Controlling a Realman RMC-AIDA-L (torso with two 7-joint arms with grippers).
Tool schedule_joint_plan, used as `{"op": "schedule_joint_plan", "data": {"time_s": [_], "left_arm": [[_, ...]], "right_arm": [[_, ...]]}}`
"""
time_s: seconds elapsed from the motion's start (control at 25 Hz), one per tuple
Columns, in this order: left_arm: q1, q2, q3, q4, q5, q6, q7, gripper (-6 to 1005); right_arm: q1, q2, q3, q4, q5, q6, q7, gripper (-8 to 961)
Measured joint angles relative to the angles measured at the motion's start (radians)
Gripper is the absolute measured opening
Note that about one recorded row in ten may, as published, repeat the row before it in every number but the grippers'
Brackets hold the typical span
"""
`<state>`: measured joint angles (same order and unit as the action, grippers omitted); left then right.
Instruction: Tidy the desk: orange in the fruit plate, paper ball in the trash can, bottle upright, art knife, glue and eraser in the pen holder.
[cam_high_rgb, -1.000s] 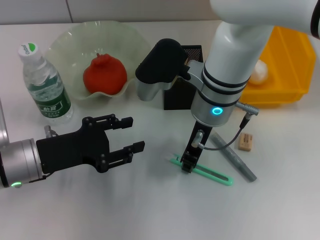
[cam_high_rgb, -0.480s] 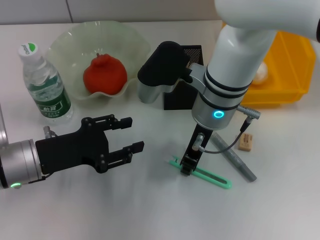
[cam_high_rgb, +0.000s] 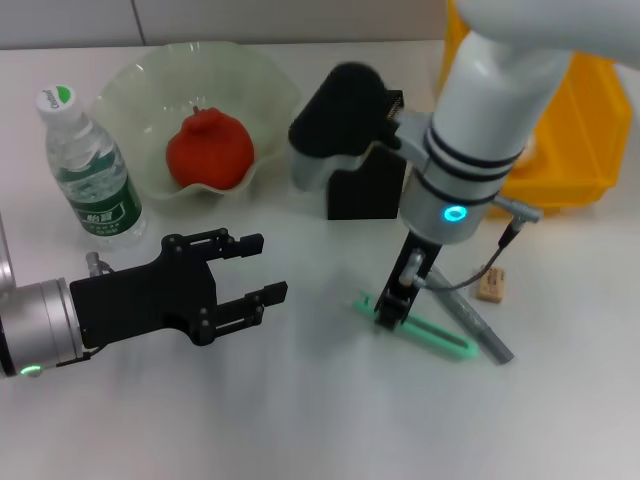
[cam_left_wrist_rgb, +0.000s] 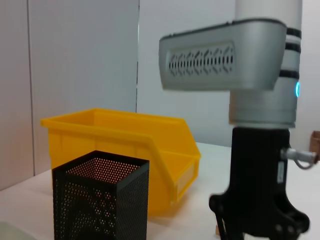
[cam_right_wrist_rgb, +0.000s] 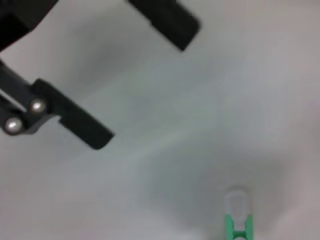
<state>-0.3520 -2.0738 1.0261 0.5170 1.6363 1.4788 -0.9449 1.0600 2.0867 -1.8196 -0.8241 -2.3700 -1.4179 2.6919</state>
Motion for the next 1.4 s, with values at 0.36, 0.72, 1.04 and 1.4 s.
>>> {"op": "schedule_joint_plan", "data": {"time_s": [0.36, 0.72, 1.04, 1.4], "left_arm": [[-0.003, 0.000, 0.000, -0.009, -0.012, 0.000, 0.005, 605], [0.000, 0.001, 0.000, -0.012, -0.038, 0.000, 0.013, 604], [-0.018, 0.002, 0.000, -0.012, -0.040, -0.022, 0.013, 604], [-0.050, -0.001, 0.000, -0.022, -0.042, -0.049, 0.014, 605]], "right_arm": [[-0.119, -0.004, 0.148, -0.205, -0.063, -0.068, -0.003, 182], [-0.327, -0.006, 0.322, -0.507, -0.096, -0.095, -0.065, 182], [-0.551, -0.004, 0.395, -0.802, 0.048, -0.036, -0.166, 183], [-0.714, -0.005, 0.608, -0.827, 0.444, -0.029, -0.419, 183]]}}
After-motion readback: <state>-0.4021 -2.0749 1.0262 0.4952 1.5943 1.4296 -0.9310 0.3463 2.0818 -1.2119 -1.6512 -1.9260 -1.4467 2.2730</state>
